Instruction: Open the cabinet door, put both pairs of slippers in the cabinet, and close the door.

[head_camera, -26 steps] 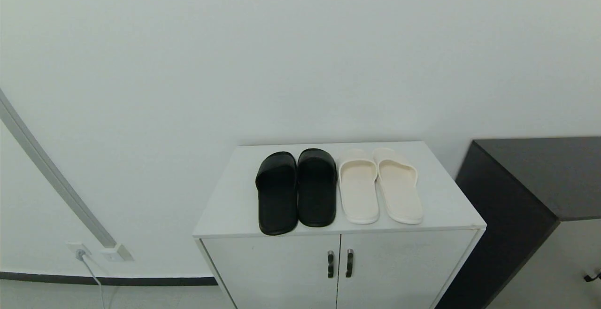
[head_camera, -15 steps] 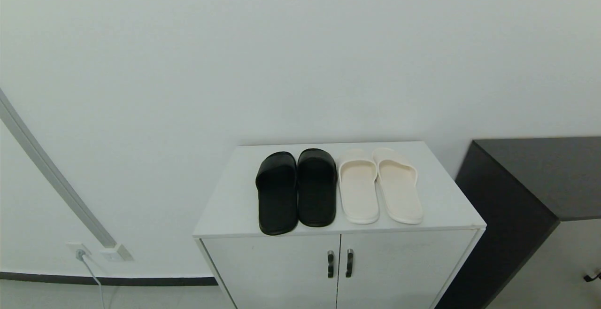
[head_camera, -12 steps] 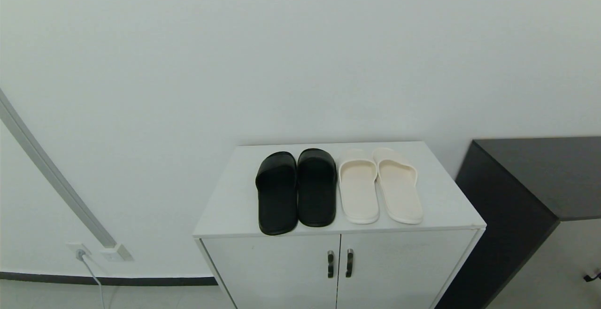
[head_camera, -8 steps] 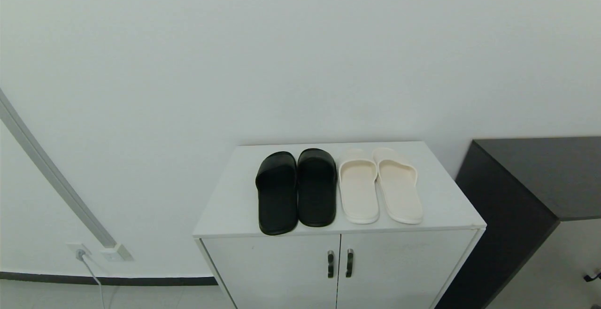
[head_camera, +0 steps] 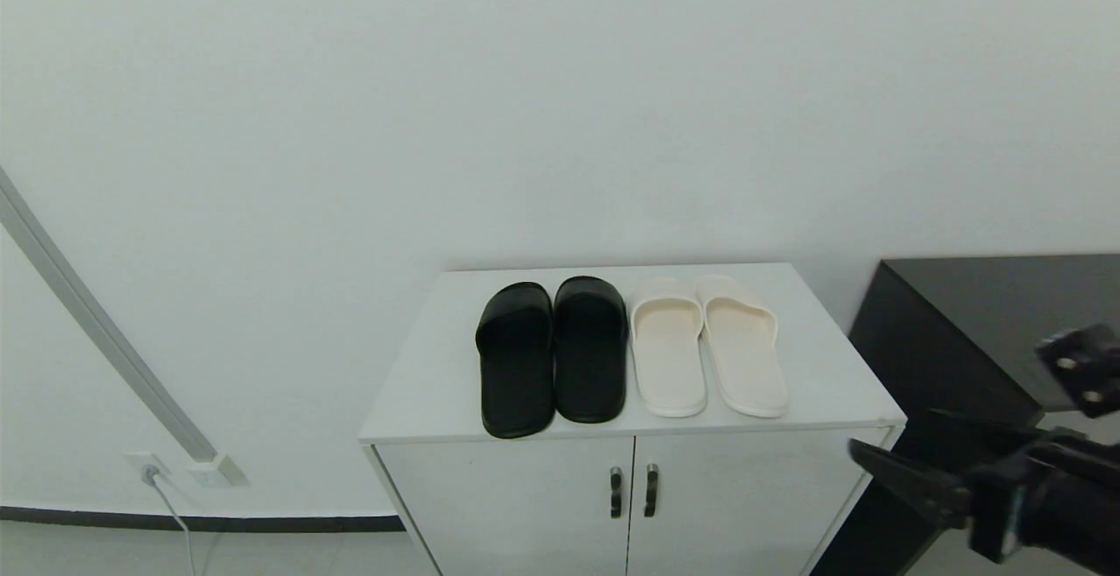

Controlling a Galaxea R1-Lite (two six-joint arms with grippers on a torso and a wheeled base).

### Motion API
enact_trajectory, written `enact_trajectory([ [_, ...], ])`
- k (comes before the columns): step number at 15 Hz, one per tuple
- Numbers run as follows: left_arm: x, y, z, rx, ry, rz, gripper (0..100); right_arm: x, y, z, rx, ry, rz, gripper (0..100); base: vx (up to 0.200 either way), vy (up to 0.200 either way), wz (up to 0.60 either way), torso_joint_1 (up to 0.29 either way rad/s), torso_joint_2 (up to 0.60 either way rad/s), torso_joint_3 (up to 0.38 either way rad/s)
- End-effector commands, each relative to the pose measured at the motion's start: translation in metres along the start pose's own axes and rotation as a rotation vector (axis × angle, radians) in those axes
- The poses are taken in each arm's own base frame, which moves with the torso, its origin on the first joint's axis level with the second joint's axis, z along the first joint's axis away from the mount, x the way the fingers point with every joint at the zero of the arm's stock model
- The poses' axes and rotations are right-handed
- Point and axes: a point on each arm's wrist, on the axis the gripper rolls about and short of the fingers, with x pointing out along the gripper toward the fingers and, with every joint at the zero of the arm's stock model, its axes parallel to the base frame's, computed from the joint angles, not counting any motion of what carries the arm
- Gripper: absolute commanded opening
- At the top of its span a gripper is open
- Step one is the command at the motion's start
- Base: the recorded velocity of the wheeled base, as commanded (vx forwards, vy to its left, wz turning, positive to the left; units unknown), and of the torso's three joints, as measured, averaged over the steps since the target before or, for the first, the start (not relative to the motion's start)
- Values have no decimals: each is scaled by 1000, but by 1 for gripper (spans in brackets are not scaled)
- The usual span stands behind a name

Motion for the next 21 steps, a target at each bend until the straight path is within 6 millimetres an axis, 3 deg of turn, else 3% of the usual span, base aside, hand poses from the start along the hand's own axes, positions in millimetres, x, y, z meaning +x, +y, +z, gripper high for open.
enact_trajectory([
  [1,0,0,0,0,2,0,0,47,31,4,-14,61,44,100,0,0,0,0,0,0],
  [2,0,0,0,0,2,0,0,77,49,14,5,48,-1,100,0,0,0,0,0,0],
  [3,0,0,0,0,2,0,0,92,55,17,2,42,-45,100,0,0,0,0,0,0],
  [9,0,0,0,0,0,0,0,160,73,18,19,2,-257,100,0,0,0,0,0,0],
  [11,0,0,0,0,2,0,0,183,74,14,27,-21,-362,100,0,0,0,0,0,0],
  [17,0,0,0,0,2,0,0,244,59,17,65,-61,-451,100,0,0,0,0,0,0],
  [21,0,0,0,0,2,0,0,269,46,21,68,-83,-479,100,0,0,0,0,0,0],
])
